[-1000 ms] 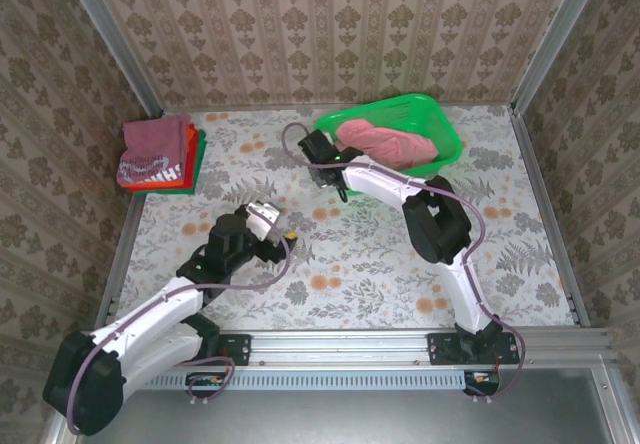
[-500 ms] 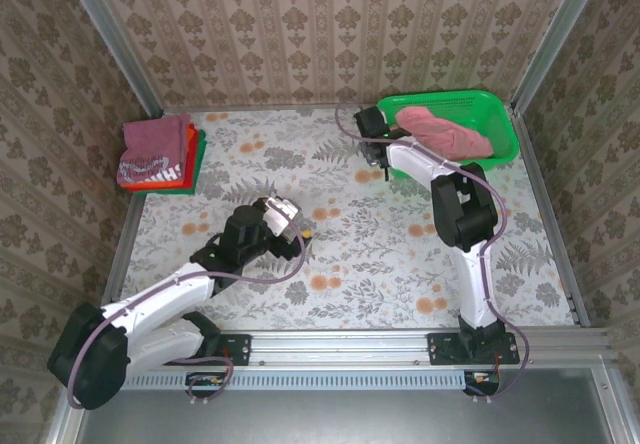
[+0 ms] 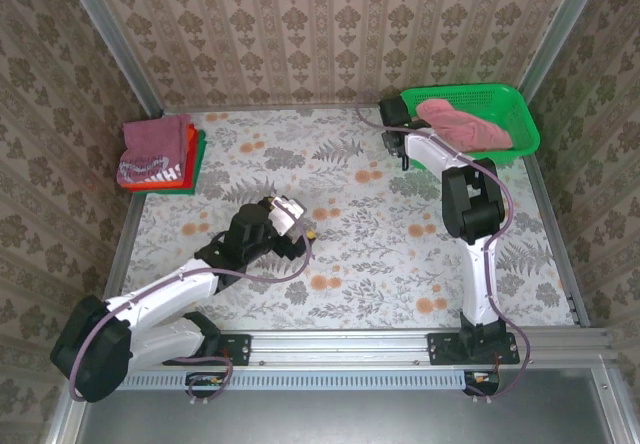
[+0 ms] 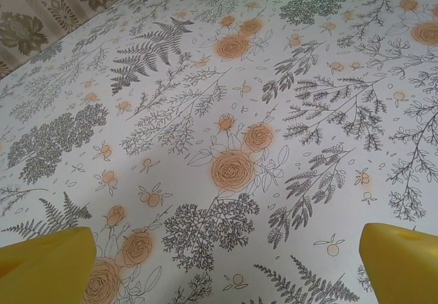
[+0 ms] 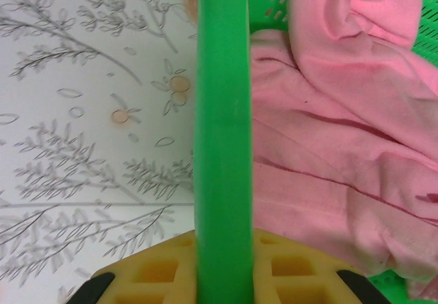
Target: Fold and stack the t-shirts
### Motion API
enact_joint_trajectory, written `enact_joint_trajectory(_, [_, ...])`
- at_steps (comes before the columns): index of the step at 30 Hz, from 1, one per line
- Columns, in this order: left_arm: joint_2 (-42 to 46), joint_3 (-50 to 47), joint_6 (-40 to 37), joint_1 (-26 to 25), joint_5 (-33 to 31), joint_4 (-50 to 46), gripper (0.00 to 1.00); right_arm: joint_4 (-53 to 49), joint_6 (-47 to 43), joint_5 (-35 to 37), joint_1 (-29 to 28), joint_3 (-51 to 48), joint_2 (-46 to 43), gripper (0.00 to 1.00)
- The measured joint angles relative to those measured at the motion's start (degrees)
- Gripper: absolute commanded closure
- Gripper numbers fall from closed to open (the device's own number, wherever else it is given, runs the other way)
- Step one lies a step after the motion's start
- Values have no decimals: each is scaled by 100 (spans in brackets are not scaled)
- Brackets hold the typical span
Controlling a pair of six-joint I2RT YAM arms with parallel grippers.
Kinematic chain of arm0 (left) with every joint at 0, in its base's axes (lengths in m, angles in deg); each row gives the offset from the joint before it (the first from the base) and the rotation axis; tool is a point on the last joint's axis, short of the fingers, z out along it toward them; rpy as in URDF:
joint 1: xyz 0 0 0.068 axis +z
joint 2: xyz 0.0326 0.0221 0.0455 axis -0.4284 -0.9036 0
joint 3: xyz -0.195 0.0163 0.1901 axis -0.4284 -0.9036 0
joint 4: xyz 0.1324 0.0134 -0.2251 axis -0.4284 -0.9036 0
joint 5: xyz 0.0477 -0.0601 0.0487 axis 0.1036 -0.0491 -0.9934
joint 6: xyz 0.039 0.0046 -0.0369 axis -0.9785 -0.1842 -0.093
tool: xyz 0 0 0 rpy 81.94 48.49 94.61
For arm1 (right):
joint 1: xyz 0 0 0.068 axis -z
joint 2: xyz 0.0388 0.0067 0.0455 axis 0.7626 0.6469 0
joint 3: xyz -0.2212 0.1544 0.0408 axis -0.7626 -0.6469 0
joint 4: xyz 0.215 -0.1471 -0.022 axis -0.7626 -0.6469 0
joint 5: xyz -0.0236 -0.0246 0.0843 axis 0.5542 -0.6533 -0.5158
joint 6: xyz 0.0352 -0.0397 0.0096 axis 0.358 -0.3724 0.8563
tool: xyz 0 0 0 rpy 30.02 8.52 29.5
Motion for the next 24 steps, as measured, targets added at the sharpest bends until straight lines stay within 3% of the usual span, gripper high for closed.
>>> enact_joint_trajectory(20, [-461,184,-42,0,-2,96,0,-238,-422,243,378,1019,662,93])
enact_joint_trajectory(23, [-535,216,-66,0,-2,140,0,-264,-424,243,439,1086,704,81])
enact_joint_trajectory(24, [-566,225,-66,0,-2,168,0,-282,-415,236,457,1102,706,72])
